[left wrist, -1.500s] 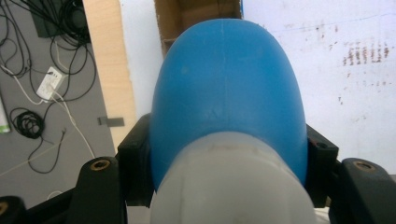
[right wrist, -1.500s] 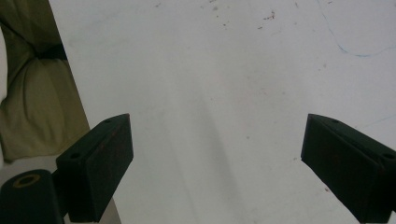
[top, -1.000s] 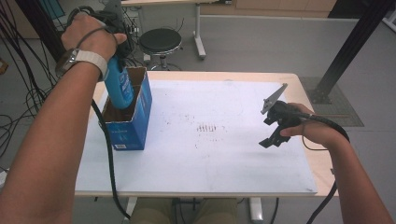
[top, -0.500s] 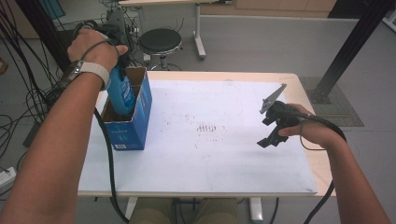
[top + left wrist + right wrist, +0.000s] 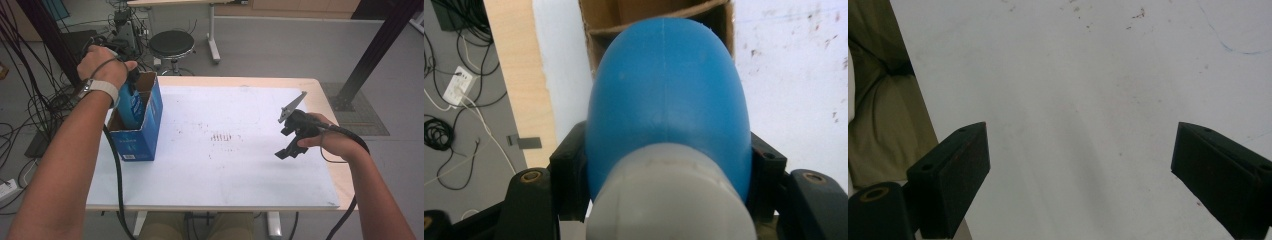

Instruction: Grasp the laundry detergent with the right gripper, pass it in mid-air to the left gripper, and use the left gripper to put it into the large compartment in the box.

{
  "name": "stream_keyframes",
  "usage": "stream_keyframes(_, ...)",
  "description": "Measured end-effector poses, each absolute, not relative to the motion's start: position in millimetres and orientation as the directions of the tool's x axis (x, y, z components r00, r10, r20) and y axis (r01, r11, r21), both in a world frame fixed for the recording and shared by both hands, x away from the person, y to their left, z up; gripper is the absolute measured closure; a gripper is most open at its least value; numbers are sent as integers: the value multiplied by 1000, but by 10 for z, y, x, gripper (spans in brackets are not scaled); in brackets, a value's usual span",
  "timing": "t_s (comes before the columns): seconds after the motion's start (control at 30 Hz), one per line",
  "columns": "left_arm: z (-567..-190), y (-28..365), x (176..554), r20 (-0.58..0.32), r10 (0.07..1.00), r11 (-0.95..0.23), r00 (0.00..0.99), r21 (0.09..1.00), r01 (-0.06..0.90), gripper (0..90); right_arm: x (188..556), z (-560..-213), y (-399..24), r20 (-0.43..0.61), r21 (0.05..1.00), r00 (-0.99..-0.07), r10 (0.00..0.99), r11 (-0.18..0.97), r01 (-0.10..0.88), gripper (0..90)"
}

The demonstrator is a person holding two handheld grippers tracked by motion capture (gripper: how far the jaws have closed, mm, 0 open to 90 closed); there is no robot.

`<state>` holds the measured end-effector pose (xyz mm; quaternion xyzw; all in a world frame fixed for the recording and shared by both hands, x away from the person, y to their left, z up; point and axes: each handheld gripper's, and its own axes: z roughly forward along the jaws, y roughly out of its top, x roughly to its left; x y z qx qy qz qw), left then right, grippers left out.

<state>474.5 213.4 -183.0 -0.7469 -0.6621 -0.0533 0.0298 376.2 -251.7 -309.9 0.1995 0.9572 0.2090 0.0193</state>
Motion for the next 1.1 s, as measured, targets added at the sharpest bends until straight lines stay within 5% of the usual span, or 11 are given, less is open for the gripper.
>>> stream_keyframes(1.1,-2340,2167,4735,111,985,-132,131,8,991,369,3771,-3235,-2530,67,394,-912,404,829,396,87)
